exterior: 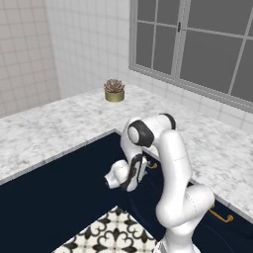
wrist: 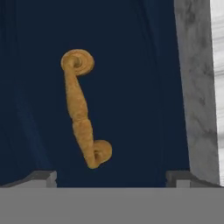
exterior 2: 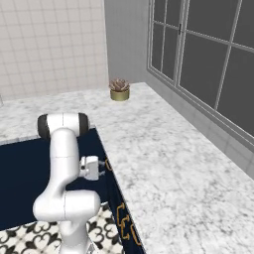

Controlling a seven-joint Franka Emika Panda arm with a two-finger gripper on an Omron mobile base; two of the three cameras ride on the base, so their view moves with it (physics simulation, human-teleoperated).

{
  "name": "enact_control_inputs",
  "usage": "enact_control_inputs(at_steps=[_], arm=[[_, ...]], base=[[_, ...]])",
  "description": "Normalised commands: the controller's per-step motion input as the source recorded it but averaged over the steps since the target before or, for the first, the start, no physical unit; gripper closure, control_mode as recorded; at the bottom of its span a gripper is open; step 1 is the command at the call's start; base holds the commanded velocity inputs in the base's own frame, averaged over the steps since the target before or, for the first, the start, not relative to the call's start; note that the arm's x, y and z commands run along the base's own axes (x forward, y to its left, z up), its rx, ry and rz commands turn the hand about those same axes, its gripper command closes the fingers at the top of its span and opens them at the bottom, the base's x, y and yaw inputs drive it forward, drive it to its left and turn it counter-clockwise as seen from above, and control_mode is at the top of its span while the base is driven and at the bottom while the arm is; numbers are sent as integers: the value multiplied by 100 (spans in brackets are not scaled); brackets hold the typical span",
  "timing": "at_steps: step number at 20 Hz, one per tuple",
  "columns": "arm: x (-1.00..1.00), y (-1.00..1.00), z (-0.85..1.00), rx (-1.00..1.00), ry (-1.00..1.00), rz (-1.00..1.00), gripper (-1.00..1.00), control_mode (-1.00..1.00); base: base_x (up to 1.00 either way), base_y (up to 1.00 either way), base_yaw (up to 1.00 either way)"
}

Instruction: Take a straw from the drawer in front and place it inside the glass cup on the dining counter.

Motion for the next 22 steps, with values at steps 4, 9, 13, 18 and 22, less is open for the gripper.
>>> enact_control_inputs(at_steps=[4, 9, 13, 18, 22], arm=[[43, -7, -12, 0, 10, 20, -100, -100], [33, 0, -33, 0, 10, 14, -100, -100], [27, 0, -43, 0, 10, 6, -100, -100], [32, 0, -28, 0, 1, 0, -100, -100], [10, 0, -17, 0, 0, 0, 100, -100]], base=[[0, 0, 0], [0, 0, 0], [0, 0, 0], [0, 0, 0], [0, 0, 0]])
